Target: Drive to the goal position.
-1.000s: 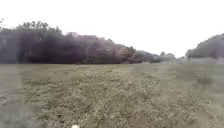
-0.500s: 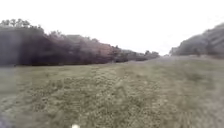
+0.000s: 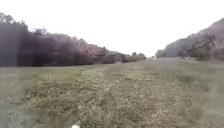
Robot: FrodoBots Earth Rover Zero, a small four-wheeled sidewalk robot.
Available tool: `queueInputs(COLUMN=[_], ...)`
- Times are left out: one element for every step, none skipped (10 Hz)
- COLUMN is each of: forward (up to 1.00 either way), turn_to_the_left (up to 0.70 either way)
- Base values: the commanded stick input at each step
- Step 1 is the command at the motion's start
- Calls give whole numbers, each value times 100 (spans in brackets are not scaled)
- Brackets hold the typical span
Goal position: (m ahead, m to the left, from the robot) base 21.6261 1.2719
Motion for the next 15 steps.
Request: queueInputs(forward=[85, 85, 85, 85, 85, 85, 85, 85, 85, 85, 85, 85, 85, 85, 85], turn_to_the_left=[-34, -34, -34, -4, 0, 0, 0, 0, 0, 0, 0, 0, 0, 0, 0])
